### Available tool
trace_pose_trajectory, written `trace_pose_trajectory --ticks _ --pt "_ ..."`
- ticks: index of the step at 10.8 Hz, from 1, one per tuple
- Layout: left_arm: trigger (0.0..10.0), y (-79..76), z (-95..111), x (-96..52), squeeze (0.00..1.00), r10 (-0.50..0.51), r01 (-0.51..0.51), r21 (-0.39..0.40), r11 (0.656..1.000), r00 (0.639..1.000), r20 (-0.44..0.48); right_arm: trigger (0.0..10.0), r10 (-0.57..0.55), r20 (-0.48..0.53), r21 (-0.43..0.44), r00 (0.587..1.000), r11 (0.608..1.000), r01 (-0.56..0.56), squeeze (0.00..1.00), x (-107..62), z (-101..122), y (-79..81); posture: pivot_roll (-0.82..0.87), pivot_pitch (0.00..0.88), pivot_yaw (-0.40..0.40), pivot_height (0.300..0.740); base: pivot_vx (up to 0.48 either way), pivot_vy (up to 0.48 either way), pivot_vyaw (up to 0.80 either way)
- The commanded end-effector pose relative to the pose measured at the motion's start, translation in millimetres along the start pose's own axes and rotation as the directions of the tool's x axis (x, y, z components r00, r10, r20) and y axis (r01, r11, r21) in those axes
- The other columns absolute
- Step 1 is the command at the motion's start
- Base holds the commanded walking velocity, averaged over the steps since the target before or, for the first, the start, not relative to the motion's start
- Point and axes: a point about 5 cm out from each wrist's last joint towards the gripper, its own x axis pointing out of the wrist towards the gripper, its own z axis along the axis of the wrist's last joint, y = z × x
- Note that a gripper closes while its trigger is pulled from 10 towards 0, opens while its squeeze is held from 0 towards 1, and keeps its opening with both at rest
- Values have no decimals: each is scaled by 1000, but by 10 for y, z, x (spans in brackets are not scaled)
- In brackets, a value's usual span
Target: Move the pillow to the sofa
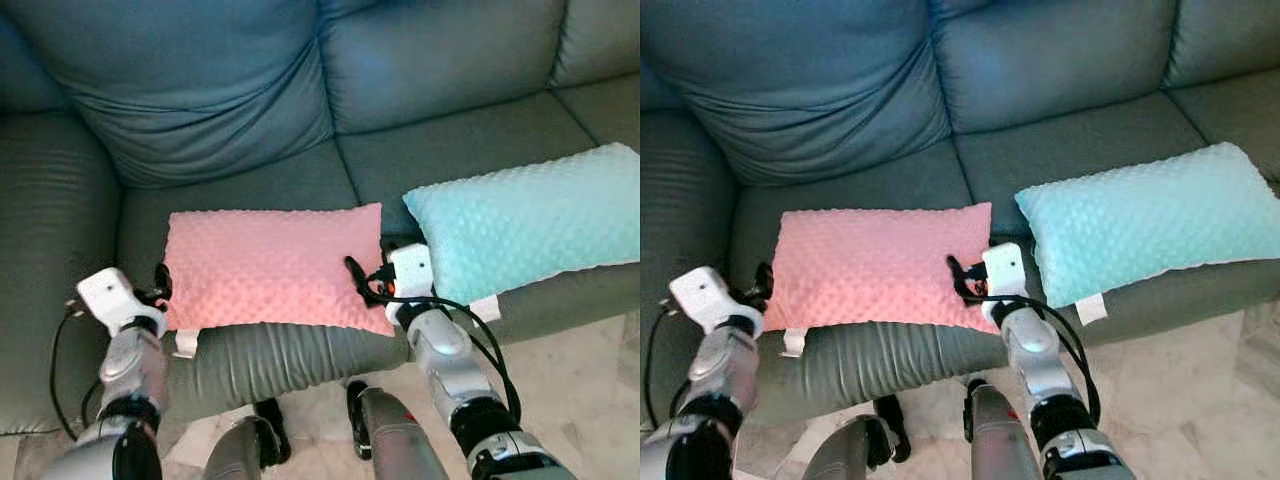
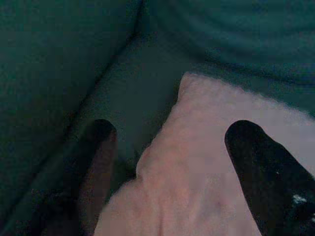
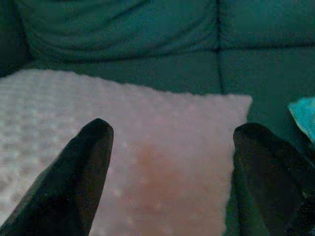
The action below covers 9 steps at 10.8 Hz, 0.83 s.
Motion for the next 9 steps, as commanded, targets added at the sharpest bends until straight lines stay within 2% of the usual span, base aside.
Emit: trace_pose_trajectory --ticks 1,2,4,6,8,9 --pt "10000 148 -50 -86 1000 10 -10 14 1000 1000 4 10000 27 -8 12 1000 1000 -27 1000 -11 -39 68 -232 243 84 740 0 0 0" --pt "10000 177 -32 -120 1000 -12 11 22 1000 1000 29 10000 37 -3 15 999 999 -37 1000 5 -23 85 -220 219 85 740 0 0 0" --pt "10000 163 -9 -229 1000 -109 103 88 991 992 65 10000 60 24 6 998 998 -61 1000 31 53 82 -198 152 94 740 0 0 0" --pt "10000 172 -64 -410 1000 -169 159 149 976 984 59 10000 65 34 -12 997 998 -65 1000 8 71 26 -193 109 104 740 0 0 0" --pt "10000 202 -70 -624 1000 -143 131 152 980 987 70 10000 54 -21 -11 998 998 -54 1000 -88 -59 -47 -179 81 110 740 0 0 0" --pt "10000 237 -30 -677 1000 -125 109 168 980 989 85 10000 59 -29 -7 998 998 -59 1000 -90 -69 -49 -179 79 110 740 0 0 0"
